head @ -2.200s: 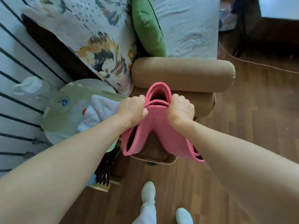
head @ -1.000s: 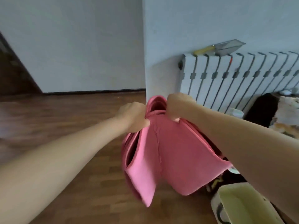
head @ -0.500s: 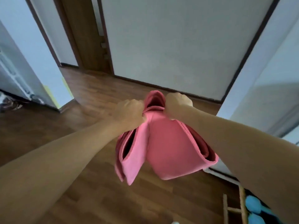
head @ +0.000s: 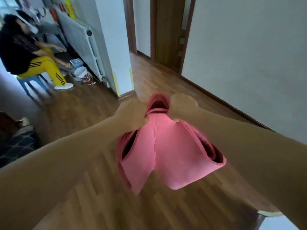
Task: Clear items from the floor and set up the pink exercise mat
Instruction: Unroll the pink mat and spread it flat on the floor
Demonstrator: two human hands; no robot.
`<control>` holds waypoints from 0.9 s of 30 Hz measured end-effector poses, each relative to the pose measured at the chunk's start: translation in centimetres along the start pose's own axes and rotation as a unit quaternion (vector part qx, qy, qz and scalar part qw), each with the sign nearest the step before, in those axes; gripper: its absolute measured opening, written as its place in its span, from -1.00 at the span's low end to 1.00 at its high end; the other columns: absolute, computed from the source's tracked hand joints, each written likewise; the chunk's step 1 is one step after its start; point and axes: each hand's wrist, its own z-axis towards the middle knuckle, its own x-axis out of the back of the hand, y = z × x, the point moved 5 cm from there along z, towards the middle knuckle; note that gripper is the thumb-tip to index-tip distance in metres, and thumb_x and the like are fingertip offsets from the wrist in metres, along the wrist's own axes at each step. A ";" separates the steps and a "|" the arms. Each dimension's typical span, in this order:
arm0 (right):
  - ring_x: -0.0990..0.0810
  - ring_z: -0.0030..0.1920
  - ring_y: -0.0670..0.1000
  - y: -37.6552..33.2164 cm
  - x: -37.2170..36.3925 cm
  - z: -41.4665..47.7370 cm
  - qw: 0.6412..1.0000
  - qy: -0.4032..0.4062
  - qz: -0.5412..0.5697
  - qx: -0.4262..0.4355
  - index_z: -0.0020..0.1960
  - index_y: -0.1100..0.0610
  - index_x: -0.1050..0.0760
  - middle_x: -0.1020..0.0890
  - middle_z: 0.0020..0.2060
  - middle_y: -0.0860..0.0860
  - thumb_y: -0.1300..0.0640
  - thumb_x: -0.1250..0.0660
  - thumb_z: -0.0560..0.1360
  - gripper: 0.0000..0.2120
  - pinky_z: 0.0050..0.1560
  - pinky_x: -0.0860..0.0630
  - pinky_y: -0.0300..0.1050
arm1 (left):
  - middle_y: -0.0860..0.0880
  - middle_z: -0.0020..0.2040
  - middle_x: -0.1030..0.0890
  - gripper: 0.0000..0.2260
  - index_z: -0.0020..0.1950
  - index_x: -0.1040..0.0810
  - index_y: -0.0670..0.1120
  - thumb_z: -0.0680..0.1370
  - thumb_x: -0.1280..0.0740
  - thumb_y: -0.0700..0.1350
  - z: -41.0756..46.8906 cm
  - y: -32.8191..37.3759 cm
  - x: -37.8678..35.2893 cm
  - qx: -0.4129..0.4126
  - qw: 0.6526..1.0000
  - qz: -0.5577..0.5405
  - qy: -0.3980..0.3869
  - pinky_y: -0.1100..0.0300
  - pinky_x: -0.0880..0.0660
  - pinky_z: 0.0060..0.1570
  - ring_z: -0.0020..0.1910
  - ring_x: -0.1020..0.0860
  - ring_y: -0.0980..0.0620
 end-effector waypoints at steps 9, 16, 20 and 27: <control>-0.58 0.05 0.12 -1.6 -1.0 16.9 0.993 0.017 -0.010 0.115 0.16 0.19 -0.50 -0.57 0.01 0.09 0.25 -0.26 0.45 -0.71 -0.09 -0.47 -0.09 | -0.05 -0.10 -0.59 -0.88 -0.15 -0.26 0.02 0.53 -0.19 -0.13 11.7 -6.9 -3.5 0.068 0.995 -0.063 0.024 0.16 -0.32 -0.15 -0.03 -0.58 -0.15; -0.58 0.07 0.14 -2.1 -2.1 30.4 0.993 -0.022 0.003 0.112 0.18 0.15 -0.47 -0.56 0.03 0.07 0.27 -0.27 0.45 -0.70 -0.17 -0.42 -0.11 | -0.06 -0.16 -0.54 -0.86 -0.14 -0.22 0.00 0.53 -0.16 -0.18 22.9 -11.9 -6.8 0.095 0.994 -0.054 0.016 0.12 -0.33 -0.14 -0.04 -0.58 -0.18; -0.58 0.08 0.14 -2.7 -3.1 37.1 0.991 -0.035 0.005 0.129 0.13 0.18 -0.48 -0.58 0.06 0.08 0.30 -0.29 0.43 -0.72 -0.17 -0.41 -0.10 | 0.08 -0.33 -0.36 -0.88 -0.15 -0.23 -0.03 0.53 -0.14 -0.20 28.0 -14.9 -9.4 0.126 0.991 -0.042 -0.002 0.14 -0.30 -0.17 -0.11 -0.56 -0.14; -0.57 0.16 0.17 -2.8 -6.2 48.2 0.981 -0.033 -0.033 0.187 0.23 0.21 -0.47 -0.57 0.15 0.13 0.32 -0.24 0.46 -0.65 -0.03 -0.51 -0.04 | -0.09 -0.04 -0.63 -0.83 0.07 -0.43 -0.11 0.54 -0.19 -0.08 36.1 -18.7 -15.2 0.179 0.984 0.023 -0.004 0.12 -0.32 -0.18 -0.04 -0.59 -0.18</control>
